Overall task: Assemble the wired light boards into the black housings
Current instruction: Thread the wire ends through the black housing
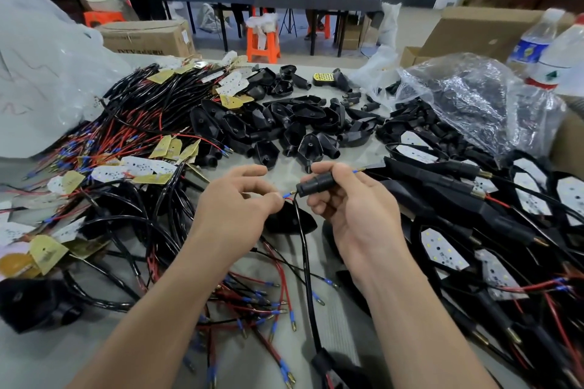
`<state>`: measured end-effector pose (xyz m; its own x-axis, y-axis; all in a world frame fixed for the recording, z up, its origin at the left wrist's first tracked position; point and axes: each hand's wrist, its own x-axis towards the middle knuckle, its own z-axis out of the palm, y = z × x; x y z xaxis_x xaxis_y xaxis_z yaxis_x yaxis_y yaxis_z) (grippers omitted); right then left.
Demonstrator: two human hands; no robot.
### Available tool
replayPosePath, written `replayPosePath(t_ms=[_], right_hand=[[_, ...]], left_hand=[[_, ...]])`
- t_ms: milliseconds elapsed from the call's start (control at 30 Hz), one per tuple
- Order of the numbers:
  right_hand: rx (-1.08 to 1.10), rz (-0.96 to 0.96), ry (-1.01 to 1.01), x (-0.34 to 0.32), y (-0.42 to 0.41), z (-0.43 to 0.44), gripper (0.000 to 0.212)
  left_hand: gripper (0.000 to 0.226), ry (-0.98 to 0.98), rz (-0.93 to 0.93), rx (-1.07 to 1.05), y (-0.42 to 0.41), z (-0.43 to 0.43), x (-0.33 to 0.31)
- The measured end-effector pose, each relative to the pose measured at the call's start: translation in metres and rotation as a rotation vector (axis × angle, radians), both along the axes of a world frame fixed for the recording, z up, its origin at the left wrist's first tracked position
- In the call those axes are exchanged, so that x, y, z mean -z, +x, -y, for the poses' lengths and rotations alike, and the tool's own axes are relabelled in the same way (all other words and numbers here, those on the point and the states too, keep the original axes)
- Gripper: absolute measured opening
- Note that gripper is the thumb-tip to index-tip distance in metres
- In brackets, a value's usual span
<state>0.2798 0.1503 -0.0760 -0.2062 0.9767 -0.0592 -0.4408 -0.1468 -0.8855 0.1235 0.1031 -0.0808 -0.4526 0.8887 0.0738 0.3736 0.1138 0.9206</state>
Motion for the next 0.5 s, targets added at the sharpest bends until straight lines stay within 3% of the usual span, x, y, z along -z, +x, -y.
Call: replayPosePath(t_ms=[200,333,433,500], right_hand=[[-0.060,0.092,0.057,-0.0013,-0.0015,0.0016,0.031],[-0.078,0.169,0.108,-0.0018,-0.0014,0.0013,0.031],[-0.061,0.132,0.075,-0.0023,0.0003,0.0013,0.030],[-0.038,0.090,0.043,-0.0026,0.0021,0.0007,0.031]], left_hand=[[0.026,0.053,-0.194,-0.055,0.0047,0.0053,-0.0044],[0.024,0.094,-0.122,0.011,0.0052,0.0043,-0.0005],[0.019,0.135,-0.084,0.002,0.0041,0.0047,-0.0015],[0.016,0.169,0.035,0.009,-0.0001,0.0031,-0.0041]])
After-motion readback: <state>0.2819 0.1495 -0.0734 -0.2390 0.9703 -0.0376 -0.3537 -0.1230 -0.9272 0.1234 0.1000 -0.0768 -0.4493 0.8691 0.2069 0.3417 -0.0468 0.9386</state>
